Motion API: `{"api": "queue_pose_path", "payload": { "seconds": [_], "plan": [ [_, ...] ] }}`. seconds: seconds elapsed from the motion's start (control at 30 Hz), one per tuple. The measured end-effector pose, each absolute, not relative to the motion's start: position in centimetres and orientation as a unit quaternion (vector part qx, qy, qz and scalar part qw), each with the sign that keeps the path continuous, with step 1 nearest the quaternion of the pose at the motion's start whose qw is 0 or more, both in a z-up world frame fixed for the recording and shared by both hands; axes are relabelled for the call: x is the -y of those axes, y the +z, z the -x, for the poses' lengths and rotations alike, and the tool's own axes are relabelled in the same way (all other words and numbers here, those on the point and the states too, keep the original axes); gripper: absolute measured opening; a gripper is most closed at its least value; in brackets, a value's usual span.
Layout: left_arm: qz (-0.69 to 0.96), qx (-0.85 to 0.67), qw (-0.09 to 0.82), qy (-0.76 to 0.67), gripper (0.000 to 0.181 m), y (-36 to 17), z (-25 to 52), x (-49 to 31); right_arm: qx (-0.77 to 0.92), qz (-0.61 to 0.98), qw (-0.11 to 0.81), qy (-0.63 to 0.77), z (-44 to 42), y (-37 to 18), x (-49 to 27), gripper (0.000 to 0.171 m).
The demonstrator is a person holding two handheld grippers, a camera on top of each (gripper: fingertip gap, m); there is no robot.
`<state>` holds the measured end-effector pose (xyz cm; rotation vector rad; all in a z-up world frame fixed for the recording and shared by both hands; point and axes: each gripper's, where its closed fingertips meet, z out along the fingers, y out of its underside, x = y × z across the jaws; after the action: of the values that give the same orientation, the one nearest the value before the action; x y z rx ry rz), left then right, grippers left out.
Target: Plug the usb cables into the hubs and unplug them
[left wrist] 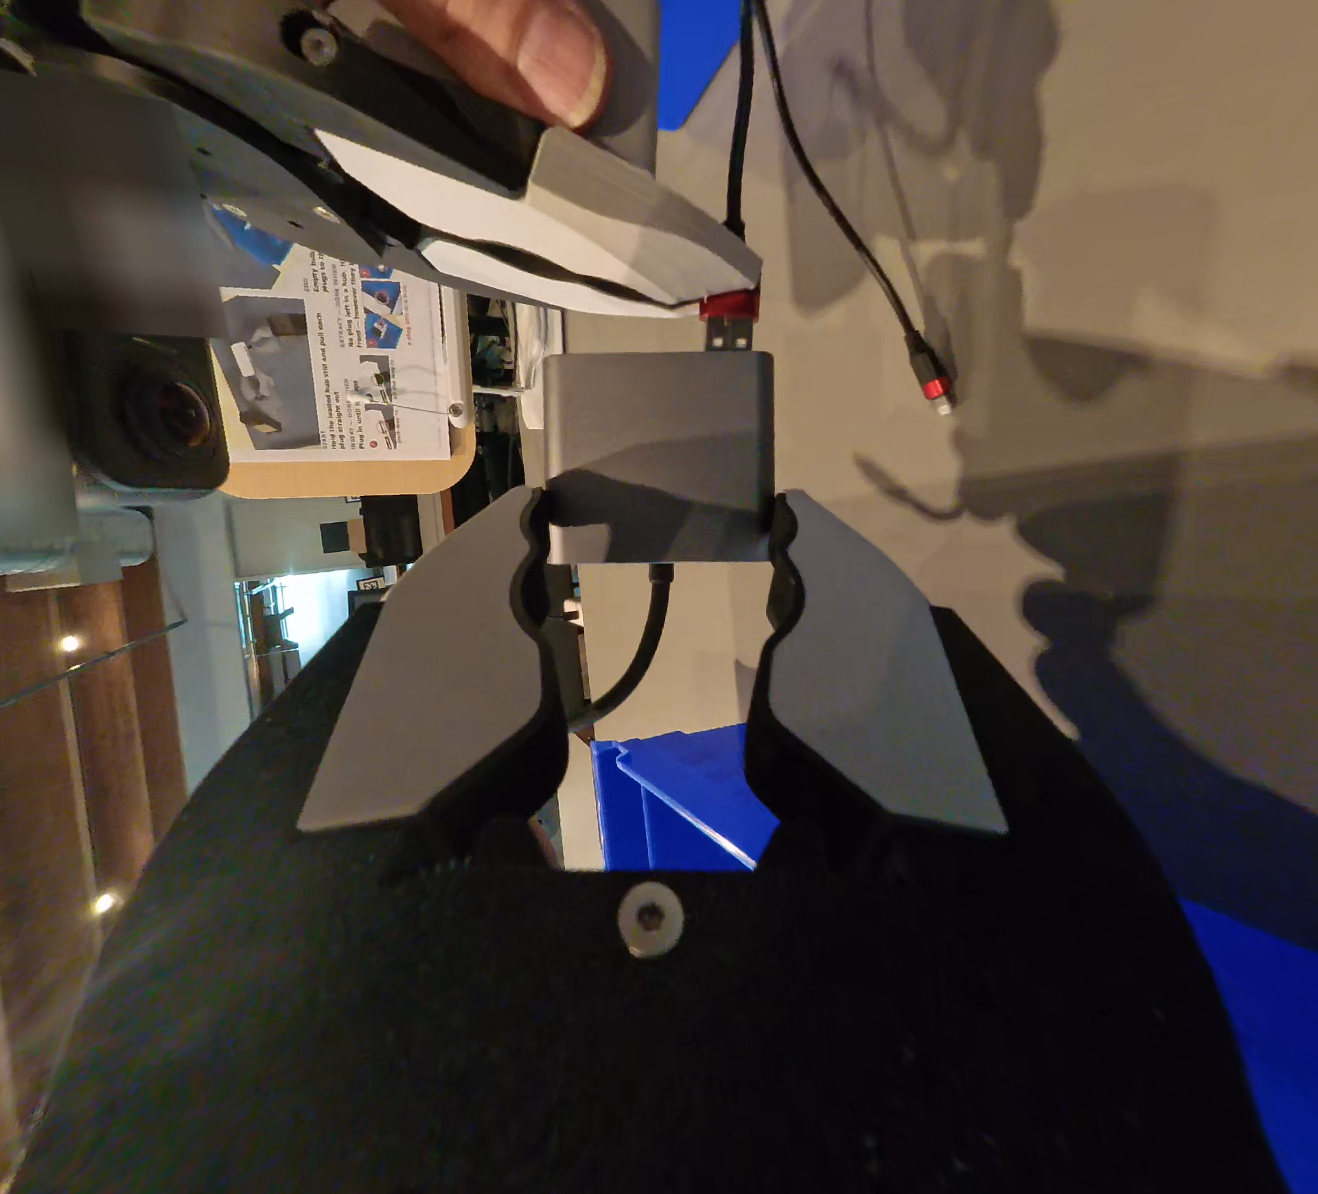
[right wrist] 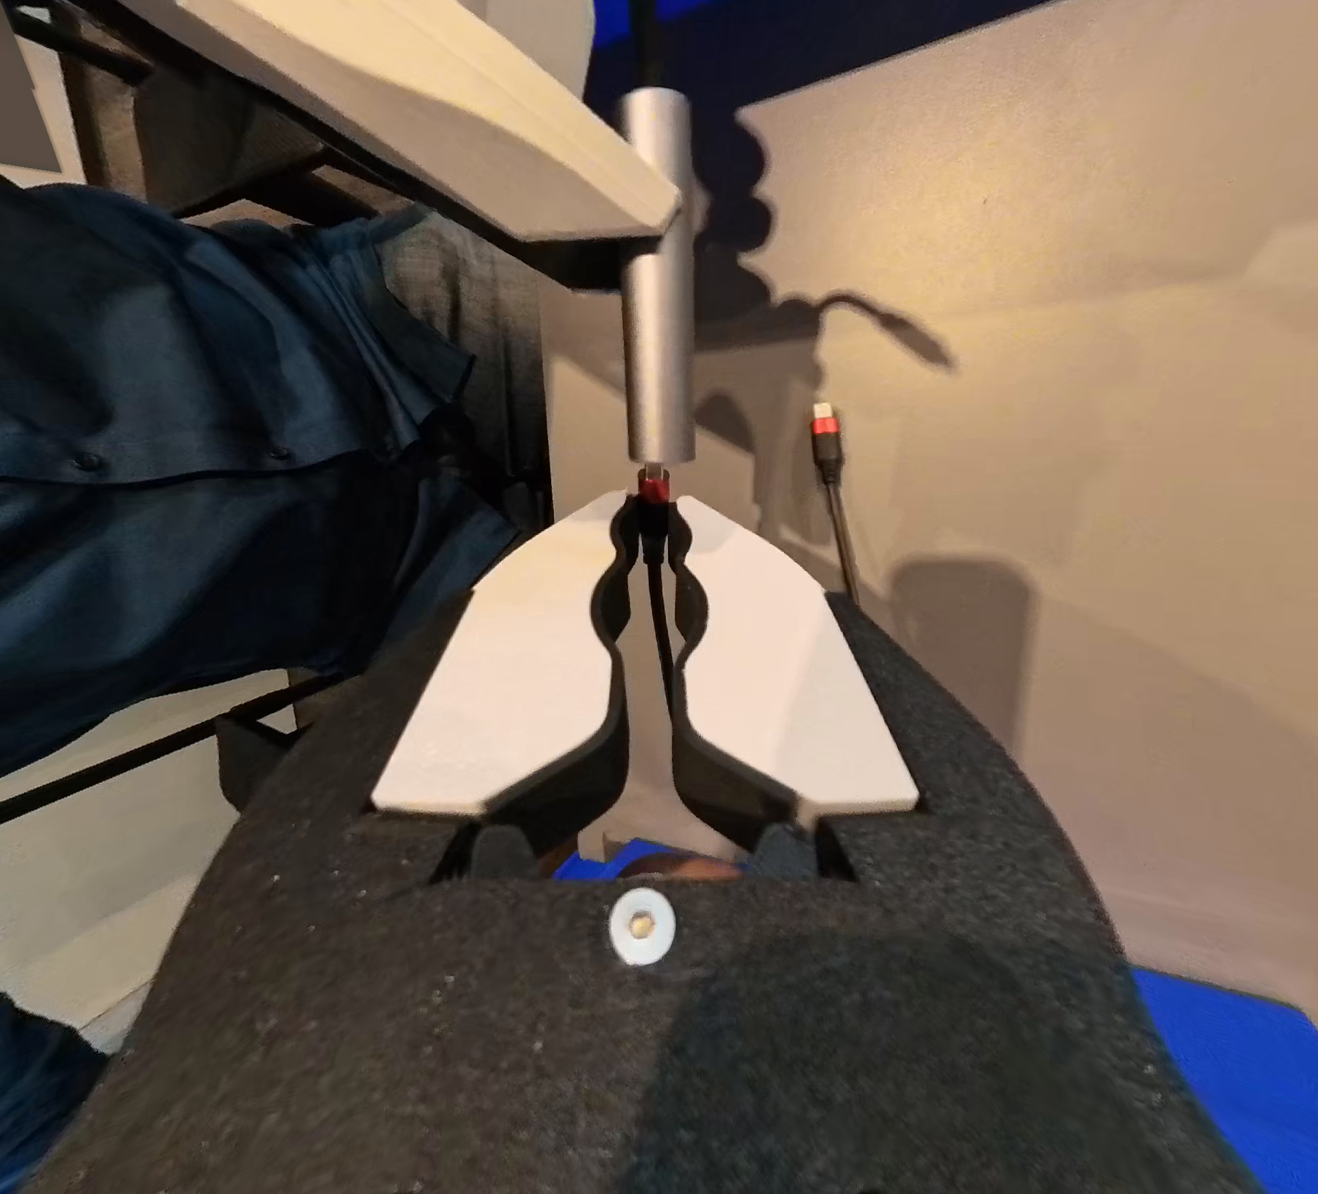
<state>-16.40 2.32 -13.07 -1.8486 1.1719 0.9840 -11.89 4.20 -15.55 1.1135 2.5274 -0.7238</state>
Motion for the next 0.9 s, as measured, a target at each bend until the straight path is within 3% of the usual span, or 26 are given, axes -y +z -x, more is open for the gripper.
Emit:
{"api": "queue_pose_path", "payload": {
  "seconds": [0.9],
  "plan": [
    [0.731,-0.437,0.313,0.42,0.059,-13.4,16.1,-1.5,-0.895,-0.357,0.132,-0.233,11.8,-15.8,-2.6,0.006]
  ]
}}
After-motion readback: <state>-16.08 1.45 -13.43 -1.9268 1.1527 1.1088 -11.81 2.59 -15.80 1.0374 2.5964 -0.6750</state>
